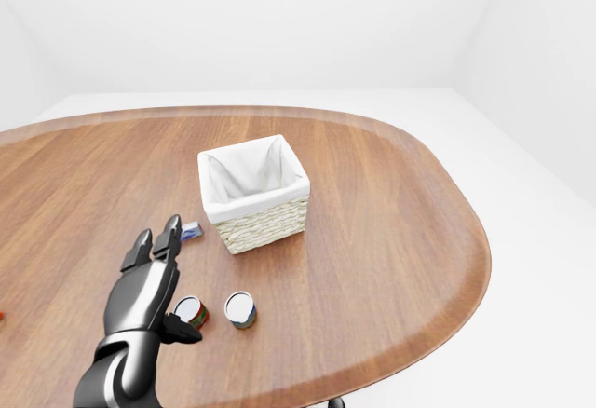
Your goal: Pick up the tomato sauce, and put it in the basket.
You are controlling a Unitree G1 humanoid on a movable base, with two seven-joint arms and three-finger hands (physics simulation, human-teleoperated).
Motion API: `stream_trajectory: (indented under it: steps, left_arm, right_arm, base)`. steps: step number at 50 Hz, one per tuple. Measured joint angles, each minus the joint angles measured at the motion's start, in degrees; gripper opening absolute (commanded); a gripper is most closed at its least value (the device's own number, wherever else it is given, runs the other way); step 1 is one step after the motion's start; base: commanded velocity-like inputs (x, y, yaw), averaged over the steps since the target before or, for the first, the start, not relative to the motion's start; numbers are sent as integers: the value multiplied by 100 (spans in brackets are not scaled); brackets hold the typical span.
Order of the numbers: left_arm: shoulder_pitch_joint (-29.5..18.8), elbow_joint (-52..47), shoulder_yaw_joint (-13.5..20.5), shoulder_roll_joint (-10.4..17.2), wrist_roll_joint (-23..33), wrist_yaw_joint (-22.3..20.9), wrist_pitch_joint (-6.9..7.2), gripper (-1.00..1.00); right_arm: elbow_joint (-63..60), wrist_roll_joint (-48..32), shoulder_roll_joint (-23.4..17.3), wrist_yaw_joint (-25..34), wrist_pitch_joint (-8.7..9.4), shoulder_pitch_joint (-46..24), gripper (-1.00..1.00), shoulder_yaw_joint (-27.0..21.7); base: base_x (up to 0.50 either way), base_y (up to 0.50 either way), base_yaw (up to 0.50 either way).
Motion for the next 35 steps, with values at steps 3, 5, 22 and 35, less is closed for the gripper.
stream_trajectory:
  steps: [3, 5, 22, 35]
  left_arm:
    - [56, 96, 39, -26, 141, -6, 0, 100]
    - [74, 189, 67, -31, 233, 9, 0, 100]
    - [96, 1387, -71, 137, 774, 456, 0, 100]
    - [-41, 2154, -159, 347, 815, 762, 0, 100]
  right_arm:
    - [2, 1, 1, 3, 0, 1, 100, -3]
    - [3, 4, 3, 5, 0, 3, 100, -6]
    - [29, -25, 47, 47, 0, 28, 100, 3]
    - [29, -33, 55, 54, 0, 30, 100, 12]
  base:
    - [0, 0, 0]
    - [0, 0, 0]
    - [0, 0, 0]
    - [0, 0, 0]
